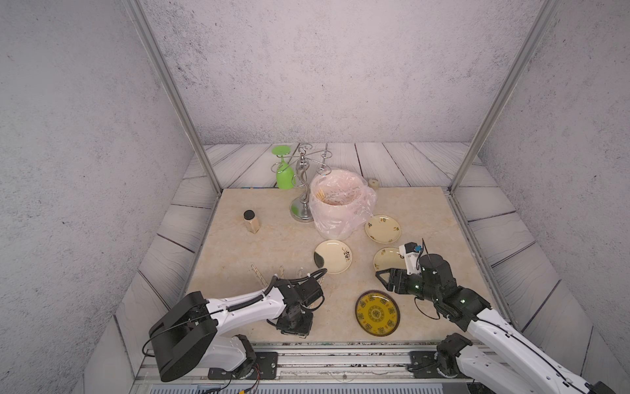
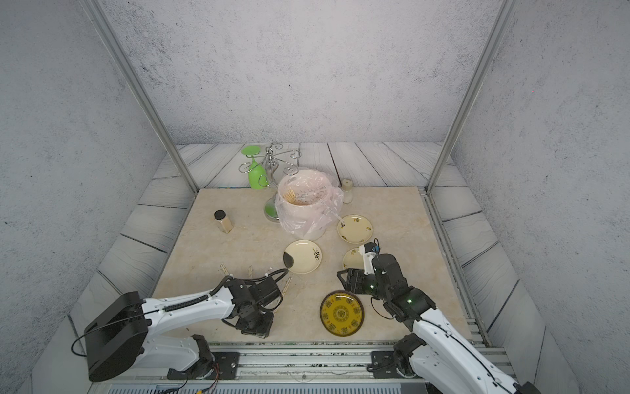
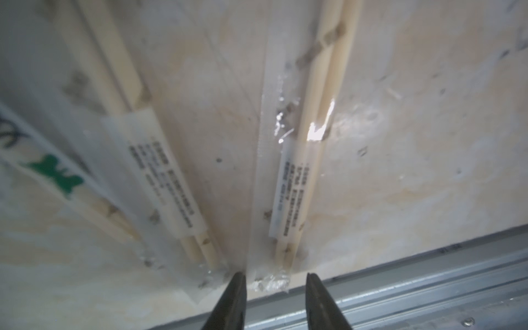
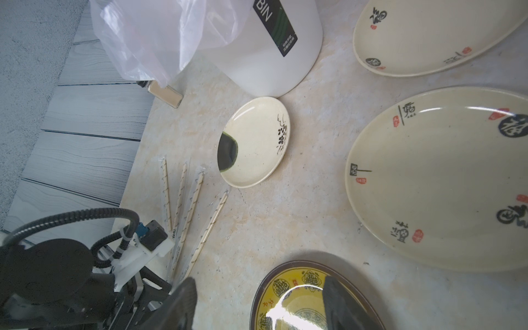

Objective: Remove the packaging of disposable chopsticks
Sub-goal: Pick up the disposable chopsticks from the center of the board.

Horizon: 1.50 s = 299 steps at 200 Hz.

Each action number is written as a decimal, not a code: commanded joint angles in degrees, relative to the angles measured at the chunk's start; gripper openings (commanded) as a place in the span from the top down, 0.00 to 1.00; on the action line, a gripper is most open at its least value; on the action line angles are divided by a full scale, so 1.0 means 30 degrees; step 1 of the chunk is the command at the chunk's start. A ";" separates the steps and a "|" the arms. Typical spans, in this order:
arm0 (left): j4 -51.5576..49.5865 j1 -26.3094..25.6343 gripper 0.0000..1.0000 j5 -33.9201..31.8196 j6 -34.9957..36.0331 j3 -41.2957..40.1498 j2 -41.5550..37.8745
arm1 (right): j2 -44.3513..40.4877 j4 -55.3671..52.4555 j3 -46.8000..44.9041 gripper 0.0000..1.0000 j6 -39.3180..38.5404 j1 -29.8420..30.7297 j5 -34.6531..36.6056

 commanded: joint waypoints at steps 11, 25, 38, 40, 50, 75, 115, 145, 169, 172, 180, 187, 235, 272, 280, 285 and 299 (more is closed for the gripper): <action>0.0025 -0.0602 0.63 -0.0744 -0.0047 -0.0042 0.1055 | -0.0142 -0.0072 -0.0192 0.30 -0.0222 0.0094 0.0154; 0.0030 -0.1069 0.64 -0.1024 -0.0142 0.0085 0.1581 | -0.0081 -0.0012 -0.0192 0.29 -0.0230 0.0090 0.0163; 0.0059 -0.1429 0.68 -0.1279 -0.0230 0.0188 0.2043 | -0.0038 0.0028 -0.0193 0.29 -0.0244 0.0092 0.0149; 0.0059 -0.1467 0.69 -0.1337 -0.0236 0.0191 0.2121 | -0.0037 0.0064 -0.0192 0.29 -0.0228 0.0093 0.0154; 0.0059 -0.1634 0.74 -0.1527 -0.0312 0.0192 0.2439 | -0.0008 0.0072 -0.0192 0.29 -0.0239 0.0086 0.0152; 0.0056 -0.1918 0.85 -0.1824 -0.0480 0.0040 0.2945 | -0.0029 0.0025 -0.0222 0.29 -0.0223 0.0093 0.0135; -0.0125 -0.2009 0.98 -0.2368 -0.0445 0.0200 0.2774 | -0.0271 -0.0102 -0.0341 0.29 -0.0280 0.0086 0.0234; -0.1064 -0.2046 1.00 -0.2936 0.0231 0.1080 0.1678 | -0.0443 -0.0587 -0.0029 0.29 -0.0333 0.0091 0.0265; -0.1946 -0.2135 1.00 -0.3439 0.0685 0.1559 -0.0152 | -0.0650 -0.0942 0.0373 0.30 -0.0355 0.0091 0.0251; -0.2019 -0.2125 1.00 -0.3468 0.0718 0.1568 -0.0448 | -0.0692 -0.0949 0.0413 0.30 -0.0352 0.0082 0.0251; -0.2074 -0.2173 1.00 -0.3388 0.0758 0.1598 -0.1296 | -0.0765 -0.1001 0.0557 0.30 -0.0343 0.0095 0.0205; -0.2185 -0.2171 1.00 -0.3369 0.0693 0.1598 -0.1985 | -0.0833 -0.1026 0.0661 0.30 -0.0316 0.0079 0.0180; -0.2457 -0.2186 1.00 -0.2642 0.0846 0.1900 -0.6437 | -0.0886 -0.0787 0.1264 0.31 -0.0010 0.0109 -0.0240; -0.2638 -0.2182 1.00 -0.2474 0.1024 0.2853 -0.8342 | -0.0772 -0.0756 0.1899 0.32 0.0154 0.0135 -0.1028; -0.2564 -0.2184 1.00 -0.2415 0.1174 0.3106 -0.8630 | -0.0814 -0.0570 0.2024 0.31 0.0242 0.0188 -0.1329; -0.2480 -0.2184 1.00 -0.2376 0.1272 0.3310 -0.8806 | -0.0845 -0.0416 0.2081 0.32 0.0288 0.0172 -0.1488; -0.2395 -0.2183 1.00 -0.2224 0.1581 0.3896 -0.9272 | -0.0800 0.0190 0.2249 0.32 0.0657 0.0235 -0.2003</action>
